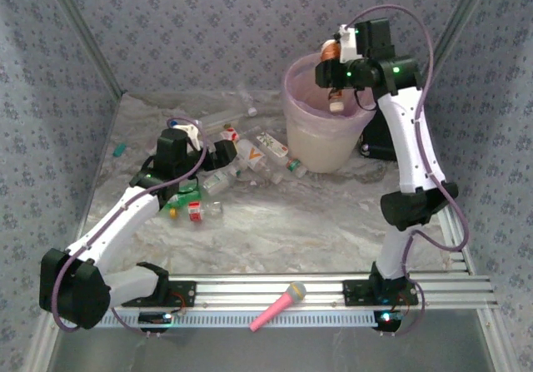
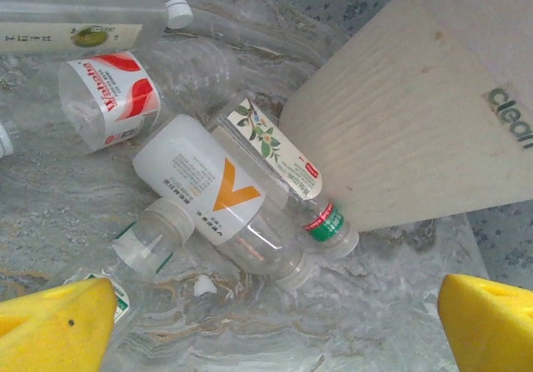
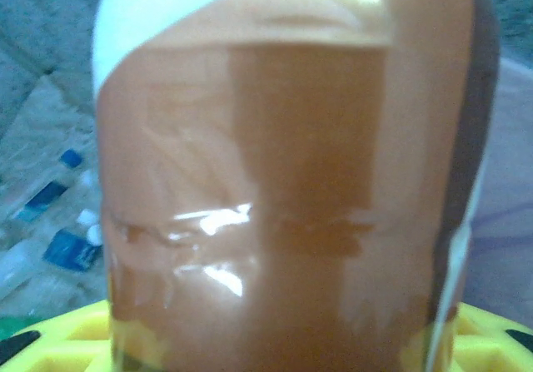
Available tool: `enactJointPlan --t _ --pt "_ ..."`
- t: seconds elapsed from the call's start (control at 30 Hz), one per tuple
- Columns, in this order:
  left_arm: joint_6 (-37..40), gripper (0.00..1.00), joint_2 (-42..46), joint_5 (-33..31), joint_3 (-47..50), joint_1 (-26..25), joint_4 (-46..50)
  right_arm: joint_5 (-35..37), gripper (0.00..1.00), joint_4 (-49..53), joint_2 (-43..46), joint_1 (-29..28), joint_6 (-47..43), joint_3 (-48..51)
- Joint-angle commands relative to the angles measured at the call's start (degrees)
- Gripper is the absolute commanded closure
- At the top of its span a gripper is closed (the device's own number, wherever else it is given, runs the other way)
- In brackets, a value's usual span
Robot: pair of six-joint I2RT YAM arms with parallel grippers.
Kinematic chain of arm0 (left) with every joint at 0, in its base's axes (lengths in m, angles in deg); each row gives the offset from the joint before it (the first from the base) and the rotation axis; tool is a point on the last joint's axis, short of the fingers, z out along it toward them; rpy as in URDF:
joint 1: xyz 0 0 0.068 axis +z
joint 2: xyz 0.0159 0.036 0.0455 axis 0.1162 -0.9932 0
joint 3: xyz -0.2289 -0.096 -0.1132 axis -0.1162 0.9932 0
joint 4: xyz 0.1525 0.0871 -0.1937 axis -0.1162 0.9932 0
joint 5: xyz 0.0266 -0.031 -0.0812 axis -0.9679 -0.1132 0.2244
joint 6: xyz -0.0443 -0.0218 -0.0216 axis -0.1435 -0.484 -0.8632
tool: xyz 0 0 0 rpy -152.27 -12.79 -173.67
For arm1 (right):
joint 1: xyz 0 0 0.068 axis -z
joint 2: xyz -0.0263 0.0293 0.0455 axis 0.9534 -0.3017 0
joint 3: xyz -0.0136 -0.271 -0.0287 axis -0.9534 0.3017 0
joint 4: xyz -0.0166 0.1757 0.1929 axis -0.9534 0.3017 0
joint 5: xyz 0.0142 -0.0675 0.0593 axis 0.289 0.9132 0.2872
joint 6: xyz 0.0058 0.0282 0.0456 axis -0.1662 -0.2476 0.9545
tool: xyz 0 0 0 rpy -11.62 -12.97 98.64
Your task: Put the plastic bottles in the bin
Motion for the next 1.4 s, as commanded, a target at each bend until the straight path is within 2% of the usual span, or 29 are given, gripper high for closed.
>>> enactJointPlan --t 0.0,0.27,0.47,0.67,0.97,1.1,1.37 --pt "2.9 0.02 0.7 -0.3 -0.5 -0.2 2.1 3.8 0.68 3.2 -3.6 1.6 0.6 -3.2" --pt "4.3 0.03 1.3 -3.5 -0.8 -0.2 6.2 5.0 0.68 5.3 -11.8 3.4 -0.8 -5.3" --pt "5.5 0.05 -2.6 -3.6 -4.2 -0.4 7.8 5.3 0.68 9.5 -17.7 3.0 -3.4 -7.4" --pt "8.6 0.06 -8.0 -7.6 -10.6 -0.6 10.9 5.6 0.66 10.2 -20.8 2.6 -4.7 -3.1" --pt "13.1 0.07 -20.3 -16.4 -25.1 -0.6 14.1 7.7 0.62 2.5 -18.9 1.9 -4.4 9.1" --pt "13.7 0.08 -27.7 -19.1 -32.9 -0.6 16.1 7.5 0.55 -0.7 -16.8 1.9 -3.7 13.5" --pt "15.7 0.01 -43.0 -25.8 -49.6 -0.5 20.3 7.9 0.24 -2.8 -14.1 2.1 -3.4 16.3"
